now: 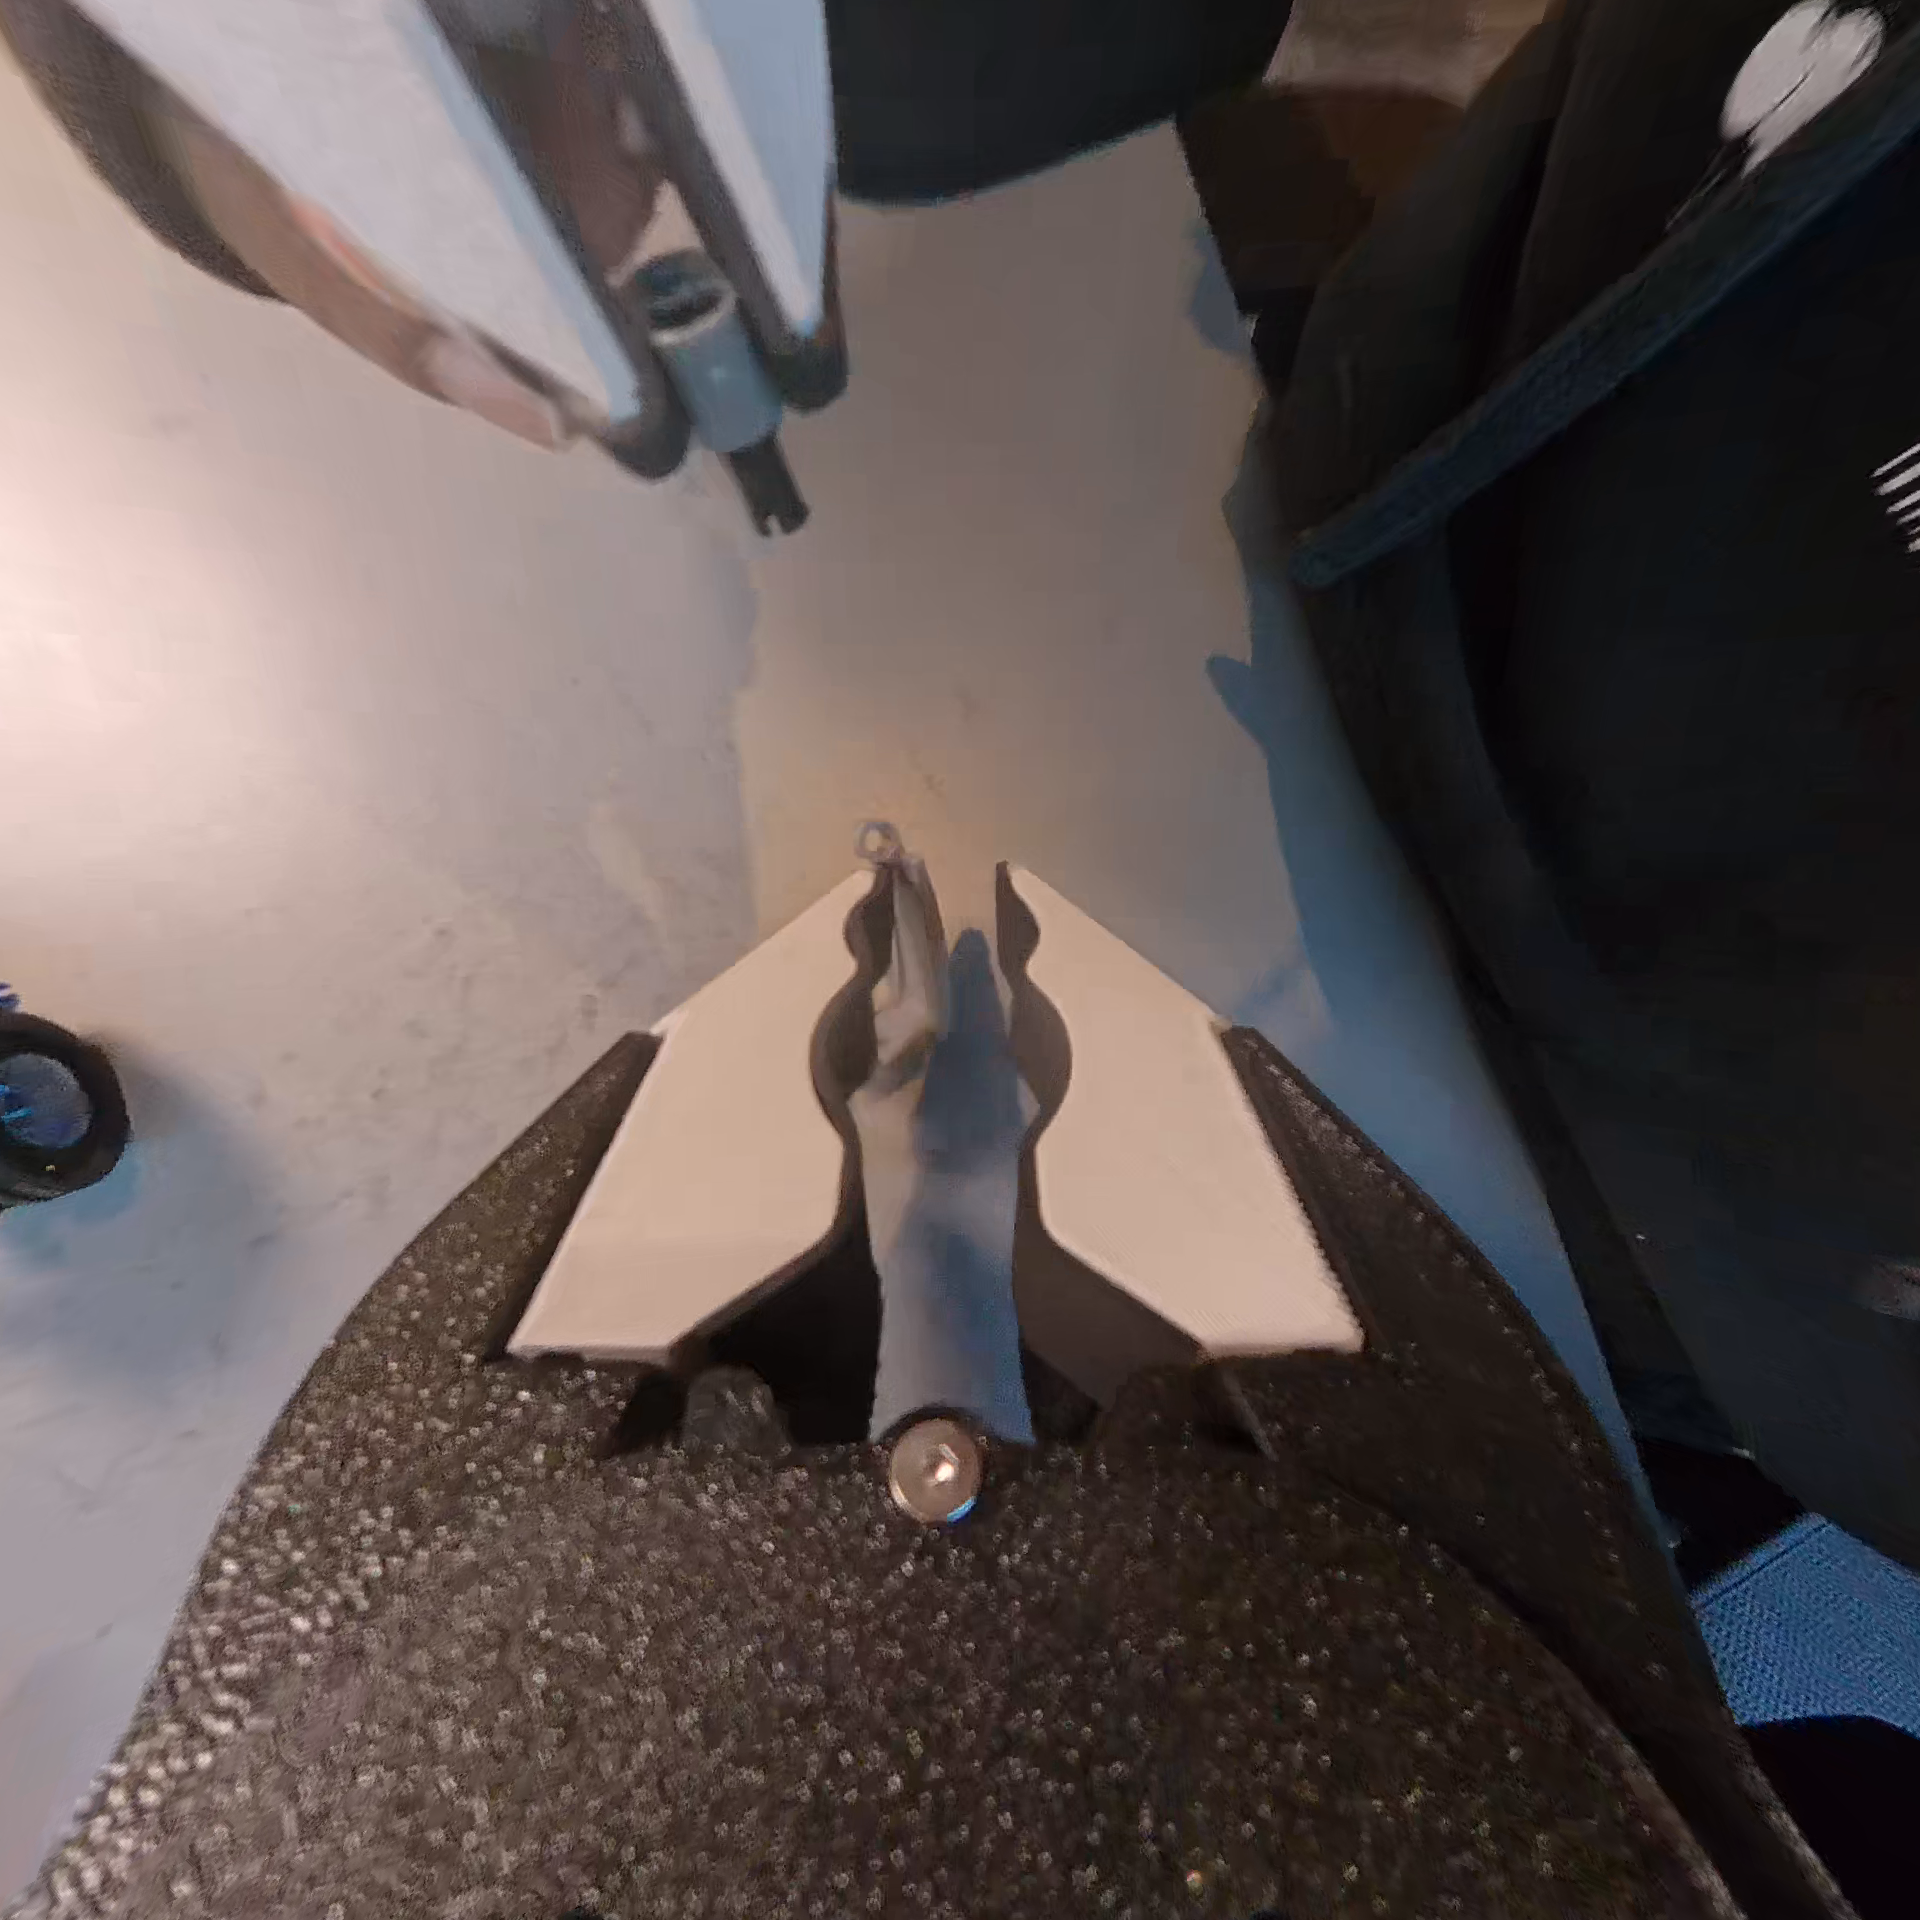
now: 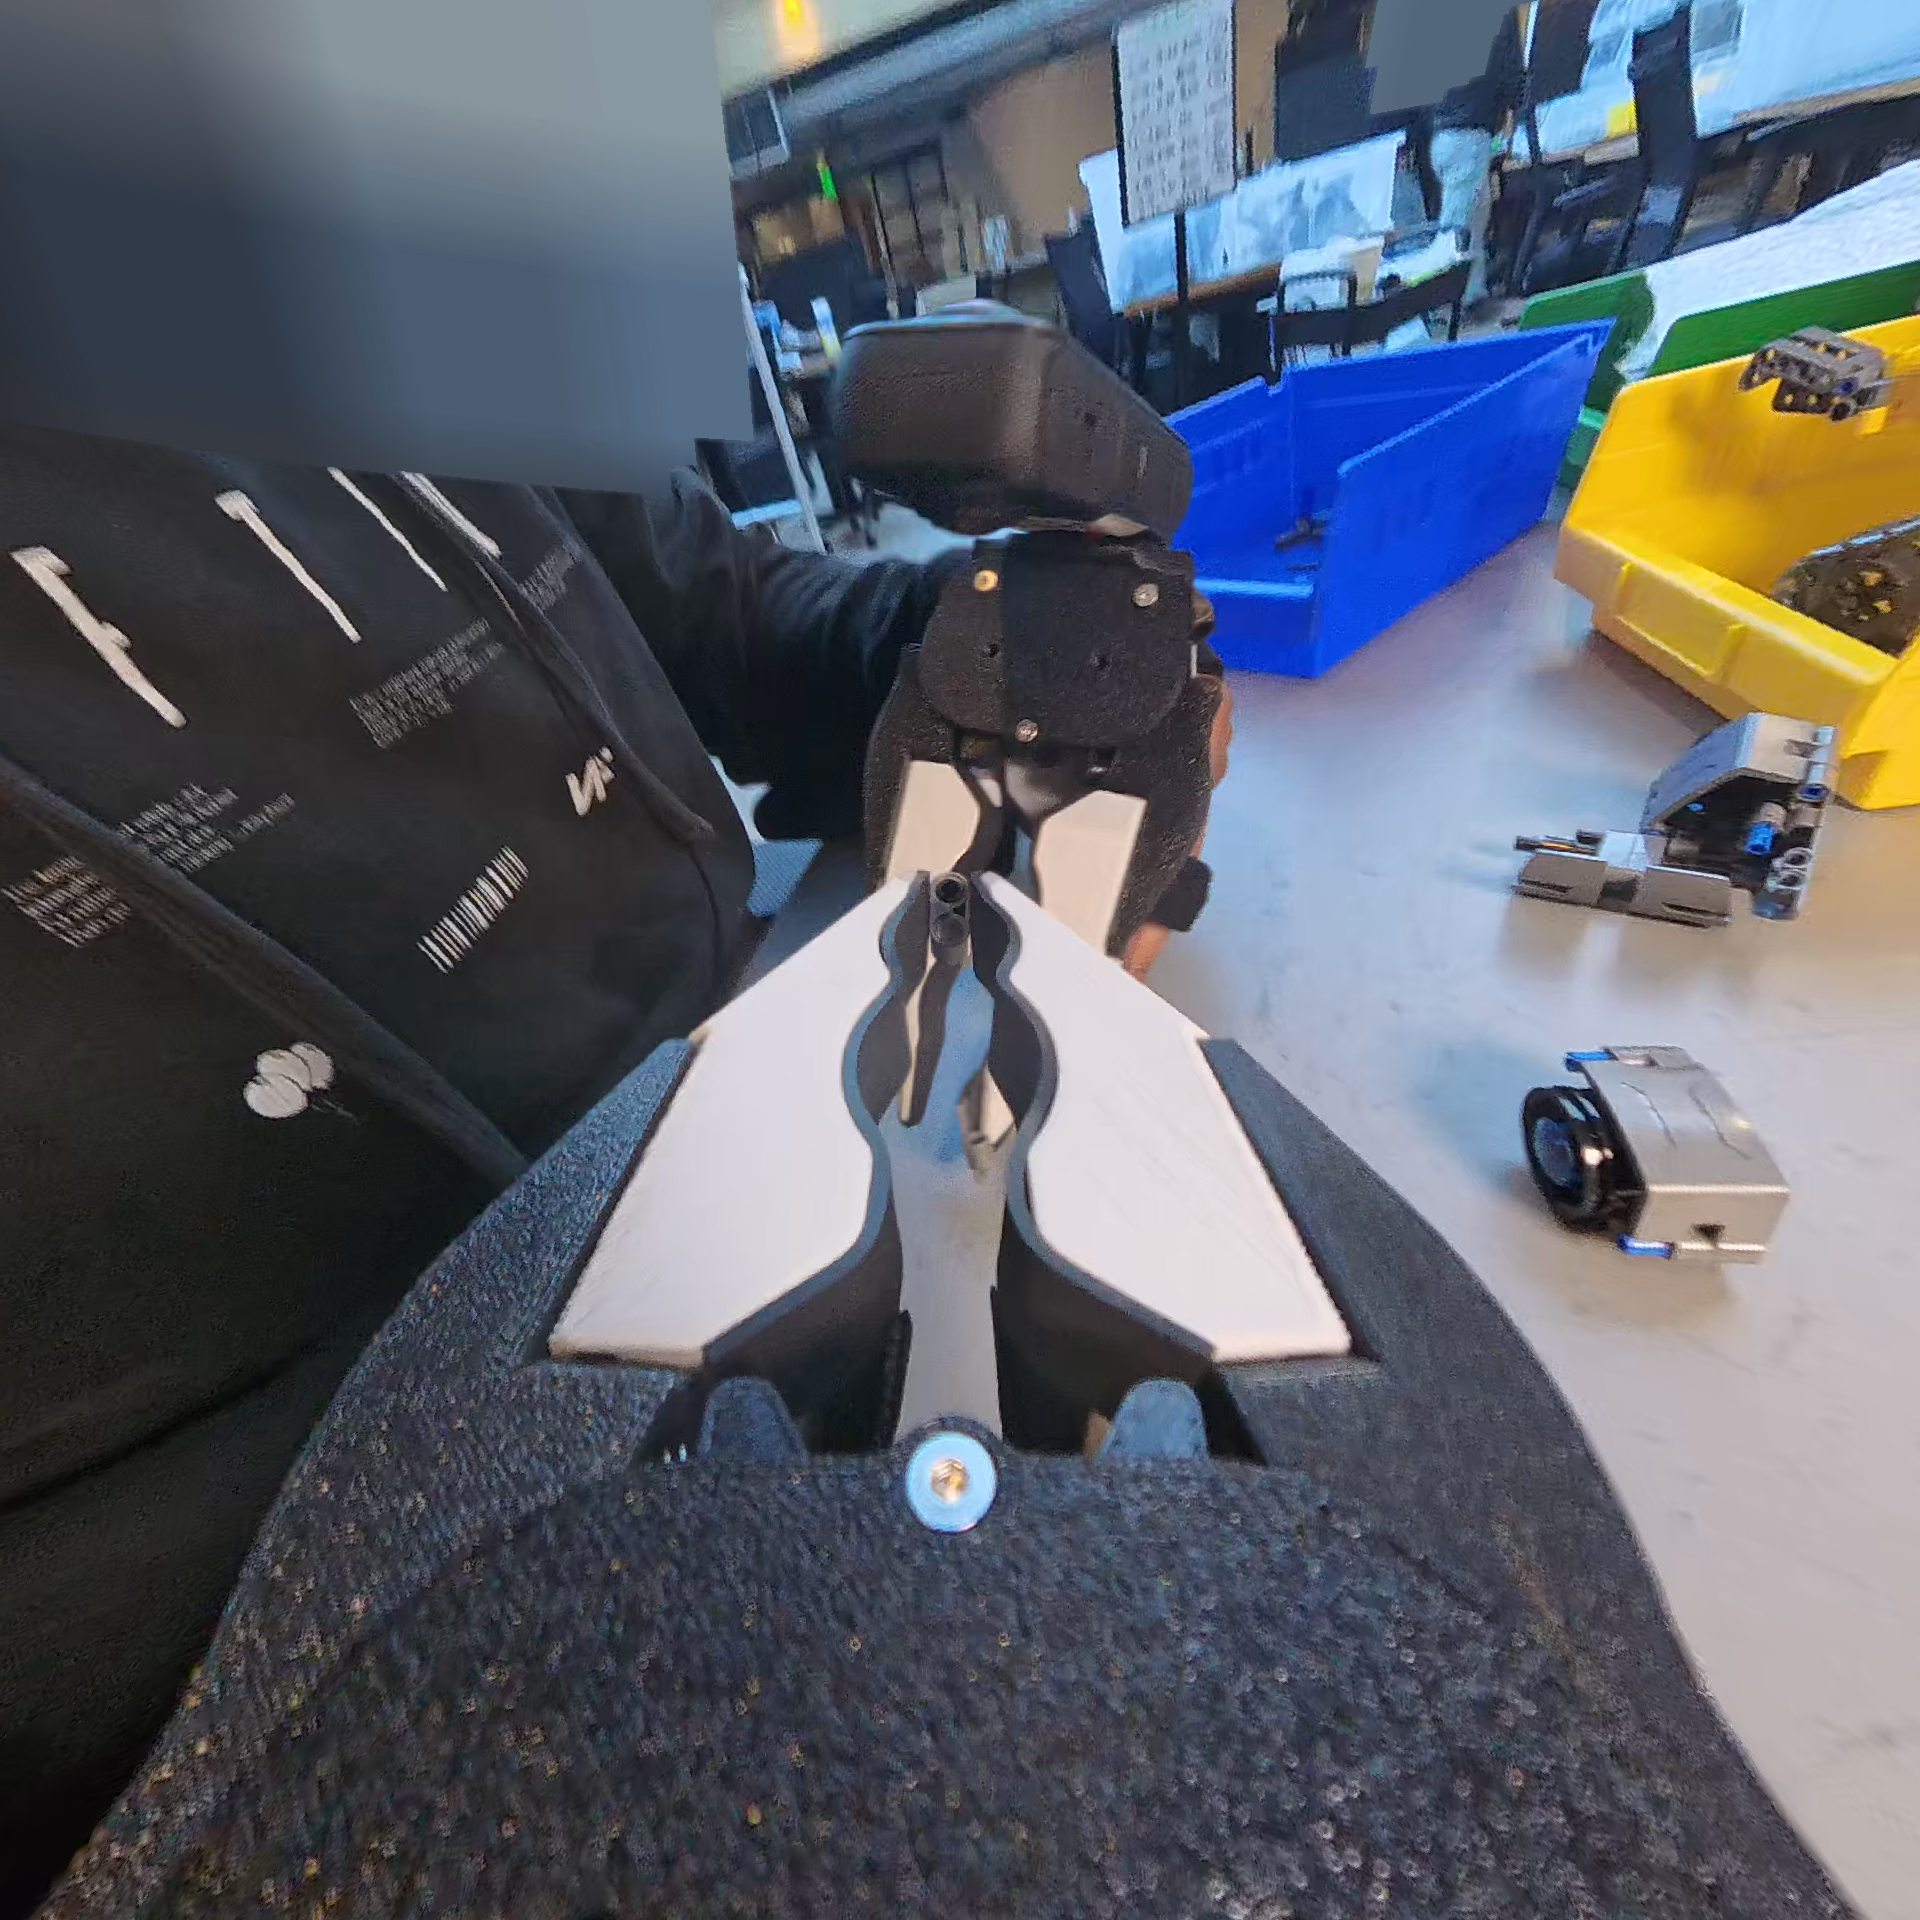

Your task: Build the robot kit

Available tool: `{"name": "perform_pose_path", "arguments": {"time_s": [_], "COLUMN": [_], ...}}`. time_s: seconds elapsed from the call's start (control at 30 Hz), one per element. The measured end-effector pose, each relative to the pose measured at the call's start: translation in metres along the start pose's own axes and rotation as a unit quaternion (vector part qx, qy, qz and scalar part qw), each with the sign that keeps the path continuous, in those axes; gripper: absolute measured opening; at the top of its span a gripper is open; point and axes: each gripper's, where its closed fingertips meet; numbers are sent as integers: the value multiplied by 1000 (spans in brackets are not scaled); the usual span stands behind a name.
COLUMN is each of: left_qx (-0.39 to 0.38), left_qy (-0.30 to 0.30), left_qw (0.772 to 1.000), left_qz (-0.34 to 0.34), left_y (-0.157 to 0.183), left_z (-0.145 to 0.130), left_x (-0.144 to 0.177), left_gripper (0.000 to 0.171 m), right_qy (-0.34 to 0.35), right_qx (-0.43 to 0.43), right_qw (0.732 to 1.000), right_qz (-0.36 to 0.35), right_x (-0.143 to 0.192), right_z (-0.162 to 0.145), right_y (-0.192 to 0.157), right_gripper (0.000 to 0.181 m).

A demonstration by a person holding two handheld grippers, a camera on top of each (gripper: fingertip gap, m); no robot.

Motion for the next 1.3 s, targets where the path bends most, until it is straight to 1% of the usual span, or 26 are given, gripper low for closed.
{"name": "perform_pose_path", "arguments": {"time_s": [0.1,0.2,0.33,0.47,0.53,0.6,0.67,0.73,0.8,0.87,0.93,1.0,1.07,1.13,1.2,1.23,1.3], "left_qx": [17,26,27,24,24,25,22,15,6,-10,-42,-78,-107,-135,-156,-163,-174], "left_qy": [76,149,199,228,230,229,230,227,230,227,204,169,143,122,103,94,77], "left_qw": [997,988,978,972,971,971,970,968,961,950,936,917,892,875,864,859,854], "left_qz": [14,27,50,55,63,69,77,103,152,213,284,352,414,448,468,476,484], "left_y": [-6,-10,-13,-12,-14,-16,-17,-22,-32,-42,-53,-62,-70,-73,-73,-73,-74], "left_z": [20,40,55,66,67,66,66,64,65,66,65,63,63,65,66,66,64], "left_x": [22,39,53,59,59,58,57,57,60,66,70,72,76,78,77,76,73], "left_gripper": [21,19,18,16,13,6,5,4,4,4,4,4,4,4,4,4,4], "right_qy": [48,54,49,41,33,22,10,-4,-7,-4,10,23,28,34,49,52,61], "right_qx": [-38,-45,-40,-26,-13,4,24,47,62,62,51,33,2,-30,-48,-54,-43], "right_qw": [998,997,998,999,999,1000,999,998,994,988,982,974,968,963,958,957,956], "right_qz": [23,26,19,5,-6,-15,-27,-48,-87,-138,-182,-224,-249,-266,-277,-281,-283], "right_x": [3,2,-2,-3,-5,-6,-6,-5,-1,5,13,20,22,20,18,17,16], "right_z": [12,11,8,8,6,5,5,4,8,14,20,24,23,19,18,18,21], "right_y": [-5,-6,-6,-4,-2,-1,-1,3,11,23,31,38,41,43,45,45,44], "right_gripper": [5,6,6,6,6,6,6,6,7,15,17,18,20,26,27,26,16]}}
Point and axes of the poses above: each gripper's, where its closed fingertips meet, x back along the fingers, z out of its top, y = z × x across the jaws, and after that the axes turned 5 degrees about -x, right-handed
